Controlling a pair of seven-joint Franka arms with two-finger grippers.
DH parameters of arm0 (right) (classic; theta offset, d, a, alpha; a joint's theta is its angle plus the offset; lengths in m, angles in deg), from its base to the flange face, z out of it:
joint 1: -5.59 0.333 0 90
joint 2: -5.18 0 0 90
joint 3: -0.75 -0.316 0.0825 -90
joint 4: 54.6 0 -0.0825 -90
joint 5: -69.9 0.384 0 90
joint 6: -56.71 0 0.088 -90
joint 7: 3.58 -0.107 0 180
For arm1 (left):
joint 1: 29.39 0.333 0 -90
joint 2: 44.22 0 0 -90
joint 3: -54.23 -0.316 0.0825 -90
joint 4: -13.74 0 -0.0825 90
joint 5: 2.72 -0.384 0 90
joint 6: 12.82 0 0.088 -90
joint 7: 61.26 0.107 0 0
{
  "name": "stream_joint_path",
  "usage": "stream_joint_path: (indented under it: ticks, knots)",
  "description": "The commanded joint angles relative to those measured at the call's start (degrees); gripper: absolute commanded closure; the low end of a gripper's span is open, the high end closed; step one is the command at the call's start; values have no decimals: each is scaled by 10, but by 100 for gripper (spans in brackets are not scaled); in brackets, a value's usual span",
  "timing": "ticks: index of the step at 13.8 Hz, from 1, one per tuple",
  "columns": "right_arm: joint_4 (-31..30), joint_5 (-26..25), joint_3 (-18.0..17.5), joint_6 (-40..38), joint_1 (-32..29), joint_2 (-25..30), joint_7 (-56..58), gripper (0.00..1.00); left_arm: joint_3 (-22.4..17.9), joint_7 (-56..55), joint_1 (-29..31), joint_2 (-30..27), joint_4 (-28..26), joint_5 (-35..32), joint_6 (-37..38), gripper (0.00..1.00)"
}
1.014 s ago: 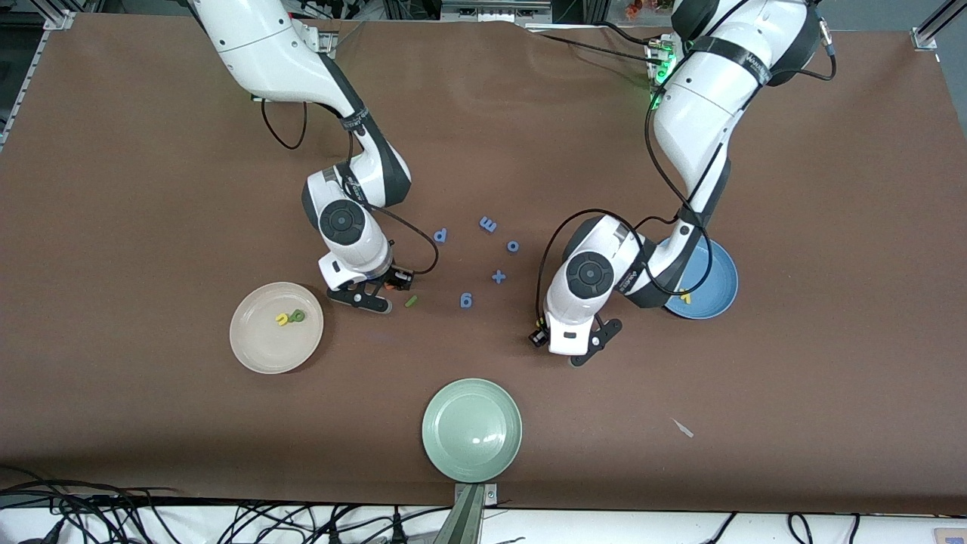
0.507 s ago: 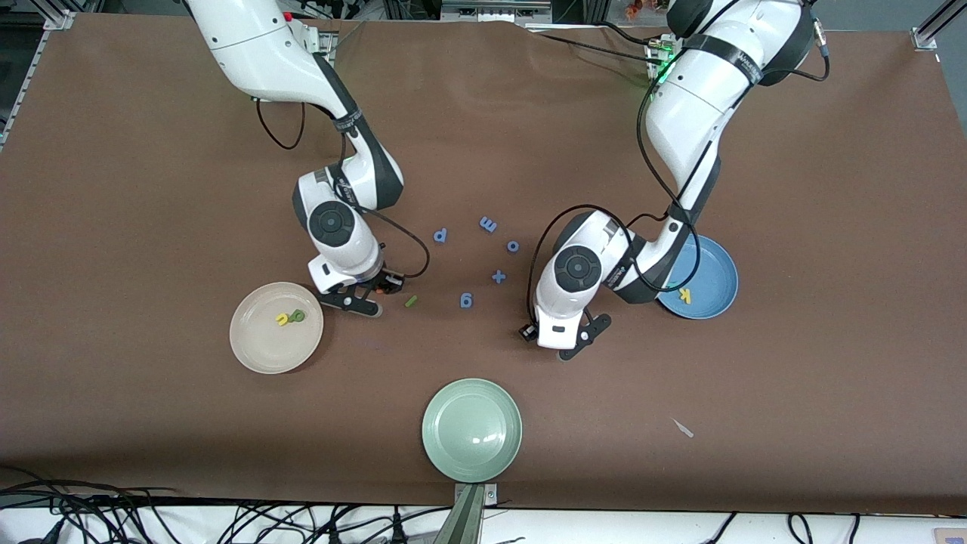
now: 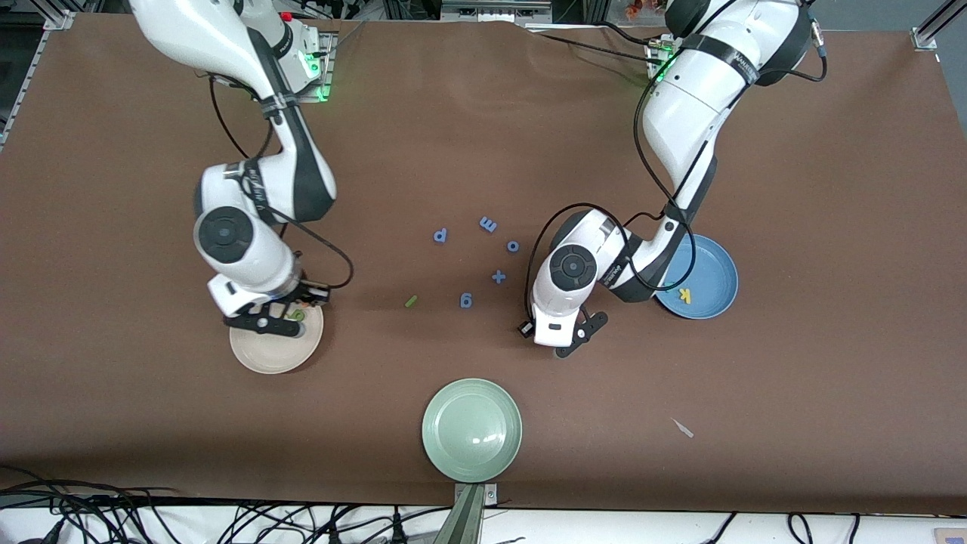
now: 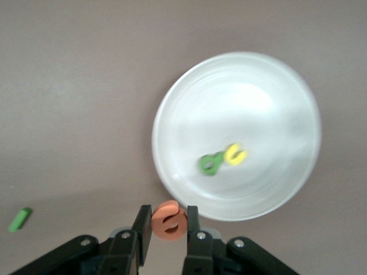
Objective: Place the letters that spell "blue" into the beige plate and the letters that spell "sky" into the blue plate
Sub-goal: 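Carry the 6 to the white plate while the left gripper carries the s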
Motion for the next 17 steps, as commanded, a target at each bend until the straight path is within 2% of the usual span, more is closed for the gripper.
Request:
stream_joint_path:
  ticks: [1,5,7,10,12,13,14,15,17]
  knots:
    - [3,21,4,18,-20,-21,47,87,-1,-4,2,-19,-6,-8,32,99]
    - [4,27,4,94,-44,-79,125,87,-2,56,20,-70,-1,-13,162,99]
    - [10,49,1,116,-60,-100,171,86,-3,110,32,-90,-3,-14,236,99]
    - [49,86,1,116,-88,-137,210,84,-4,217,71,-120,-8,-17,339,100]
    - [62,88,-1,117,-97,-152,222,72,-4,278,96,-128,-20,-17,381,100]
    - [62,94,-9,117,-97,-151,221,43,-6,289,106,-132,-40,-19,381,100]
    - [63,111,-12,113,-96,-149,220,28,-5,294,120,-131,-54,-33,380,100]
    - [68,131,-12,109,-91,-147,220,25,-3,304,131,-131,-74,-57,378,100]
    - [73,145,-13,87,-75,-141,212,25,-3,339,152,-131,-96,-72,377,100]
